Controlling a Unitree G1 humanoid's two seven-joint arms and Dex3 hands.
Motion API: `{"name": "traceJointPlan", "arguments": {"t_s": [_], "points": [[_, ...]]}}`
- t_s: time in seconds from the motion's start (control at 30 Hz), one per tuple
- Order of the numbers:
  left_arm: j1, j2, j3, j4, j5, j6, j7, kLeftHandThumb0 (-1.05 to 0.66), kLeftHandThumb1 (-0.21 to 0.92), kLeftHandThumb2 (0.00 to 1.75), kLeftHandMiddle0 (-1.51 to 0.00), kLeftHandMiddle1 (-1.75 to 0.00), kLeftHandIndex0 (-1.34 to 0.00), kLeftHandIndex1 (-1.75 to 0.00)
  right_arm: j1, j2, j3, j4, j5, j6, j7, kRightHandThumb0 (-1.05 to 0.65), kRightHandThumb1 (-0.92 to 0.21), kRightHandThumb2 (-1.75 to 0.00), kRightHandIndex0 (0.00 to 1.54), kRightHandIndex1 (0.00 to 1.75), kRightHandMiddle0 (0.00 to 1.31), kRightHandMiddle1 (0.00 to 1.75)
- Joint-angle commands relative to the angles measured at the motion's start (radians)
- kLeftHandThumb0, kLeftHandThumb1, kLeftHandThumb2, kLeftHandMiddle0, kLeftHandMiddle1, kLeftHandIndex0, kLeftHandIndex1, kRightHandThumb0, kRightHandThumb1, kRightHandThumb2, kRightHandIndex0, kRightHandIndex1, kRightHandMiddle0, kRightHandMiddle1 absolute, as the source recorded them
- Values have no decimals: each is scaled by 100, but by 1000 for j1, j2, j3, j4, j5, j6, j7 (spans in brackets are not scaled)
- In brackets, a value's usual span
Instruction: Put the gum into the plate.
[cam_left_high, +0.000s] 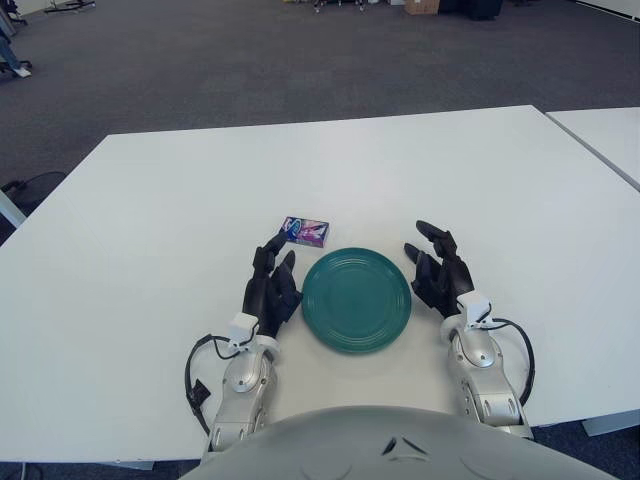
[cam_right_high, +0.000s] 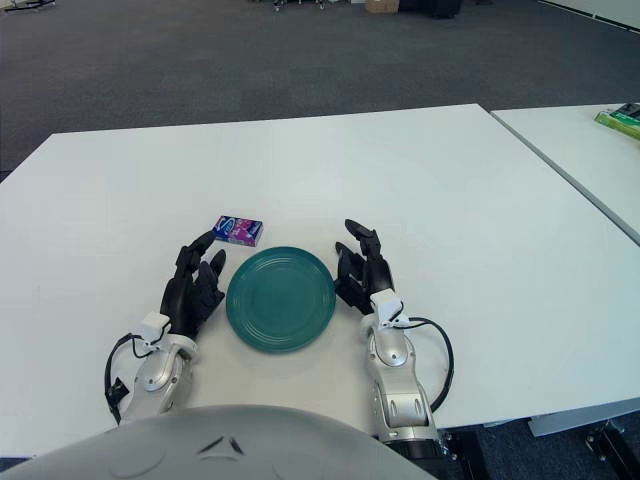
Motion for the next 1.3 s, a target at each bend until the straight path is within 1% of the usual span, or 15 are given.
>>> {"name": "traceJointPlan", "arguments": {"t_s": [0.0,0.13,0.2,0.33,0.4,0.5,0.6,0.63,0.7,0.8,0.87,0.97,1.1,1.23,1.27], "points": [[13,0,2,25,-6,49,-13,-84,92,95,-54,-4,-22,-73,21,-5,-4,44,2,51,6,-70,-92,-84,59,2,3,67],[1,3,8,-28,-25,84,-24,-83,92,94,-55,-5,-24,-74,22,-4,-5,42,0,53,6,-70,-92,-84,60,2,3,67],[-14,5,14,-139,-47,170,-19,-83,92,93,-56,-5,-25,-75,21,-4,-5,41,1,56,7,-70,-92,-84,60,2,3,67],[-13,-16,-15,-384,-87,354,17,-81,92,91,-59,-6,-29,-78,21,-6,-5,38,-1,61,8,-70,-92,-85,59,1,3,66],[-21,-20,-5,-413,-109,390,19,-80,92,90,-61,-7,-29,-78,20,-7,-5,40,-3,60,7,-70,-92,-85,58,1,3,66],[-38,-17,26,-395,-136,400,12,-80,92,89,-64,-8,-30,-82,18,-8,-6,41,-5,59,6,-70,-92,-85,58,1,2,66],[-123,-22,53,-373,-138,426,28,-80,92,88,-66,-9,-30,-83,9,-9,-8,53,-3,53,8,-69,-92,-85,59,1,2,66],[-181,-18,72,-342,-133,431,36,-80,92,87,-67,-9,-29,-84,6,-9,-9,60,-3,48,9,-69,-92,-85,59,1,2,66],[-261,-9,101,-289,-124,437,45,-79,92,84,-69,-10,-28,-84,0,-9,-9,72,-2,42,10,-69,-92,-85,58,1,2,66],[-325,5,131,-234,-111,442,50,-77,92,80,-70,-11,-27,-84,-8,-8,-8,91,-3,34,9,-69,-92,-85,58,0,2,66],[-368,25,137,-195,-78,456,56,-74,92,75,-71,-12,-26,-85,-10,-5,-7,98,-2,28,8,-69,-92,-85,59,1,2,66],[-451,76,118,-104,9,487,64,-70,92,70,-69,-12,-25,-86,-14,1,-2,108,-2,20,5,-70,-92,-84,59,1,3,66],[-506,138,75,-35,124,497,54,-68,92,58,-63,-10,-20,-84,-15,8,2,114,-3,15,2,-70,-92,-84,61,2,3,67],[-544,296,-49,67,358,409,39,-72,92,48,-49,-4,-14,-82,-16,12,6,123,-7,7,-3,-69,-92,-83,62,2,4,67],[-555,323,-69,92,400,390,41,-74,92,45,-45,-2,-12,-81,-17,13,6,127,-8,4,-5,-69,-92,-83,62,2,4,67]]}}
